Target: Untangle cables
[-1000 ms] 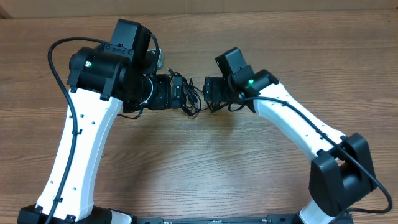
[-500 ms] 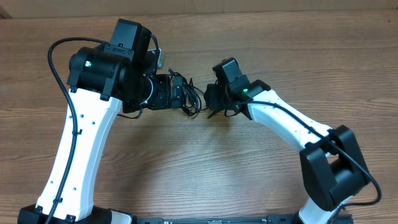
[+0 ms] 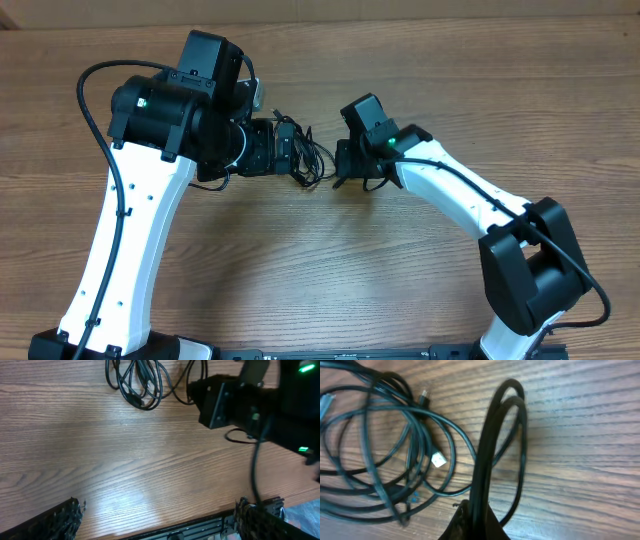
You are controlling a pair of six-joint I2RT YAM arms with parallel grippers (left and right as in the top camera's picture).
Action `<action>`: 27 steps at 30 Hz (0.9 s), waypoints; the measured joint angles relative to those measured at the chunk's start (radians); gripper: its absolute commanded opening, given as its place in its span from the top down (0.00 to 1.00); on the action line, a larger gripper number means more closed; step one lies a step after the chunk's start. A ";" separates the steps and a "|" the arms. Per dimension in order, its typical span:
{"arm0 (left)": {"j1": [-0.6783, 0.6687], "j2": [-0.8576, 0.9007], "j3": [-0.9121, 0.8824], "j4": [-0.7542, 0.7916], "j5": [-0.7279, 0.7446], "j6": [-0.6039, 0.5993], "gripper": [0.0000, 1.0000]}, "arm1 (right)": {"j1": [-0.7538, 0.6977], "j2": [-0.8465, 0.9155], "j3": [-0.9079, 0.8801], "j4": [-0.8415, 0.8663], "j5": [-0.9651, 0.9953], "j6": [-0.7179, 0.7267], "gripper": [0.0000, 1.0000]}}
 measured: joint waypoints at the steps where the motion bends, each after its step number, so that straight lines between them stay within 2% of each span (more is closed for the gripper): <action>1: 0.000 0.000 0.000 0.000 0.000 0.000 0.00 | 0.000 -0.006 0.030 -0.032 0.000 -0.004 0.96; 5: 0.000 0.000 0.000 0.001 0.000 0.000 0.00 | 0.000 -0.080 0.156 -0.122 0.000 -0.019 0.96; 10: 0.000 0.000 0.000 0.006 0.000 0.000 0.00 | 0.008 -0.268 0.293 -0.190 -0.027 -0.098 0.96; 17: 0.000 0.000 0.000 0.014 0.000 0.000 0.00 | 0.053 -0.531 0.333 -0.193 -0.083 -0.181 0.96; 21: 0.000 0.000 0.000 0.014 0.000 0.000 0.00 | 0.059 -0.575 0.333 -0.188 -0.144 -0.192 0.96; 27: 0.000 0.000 0.000 0.006 0.005 0.000 0.02 | 0.059 -0.550 0.333 -0.142 -0.197 -0.200 0.96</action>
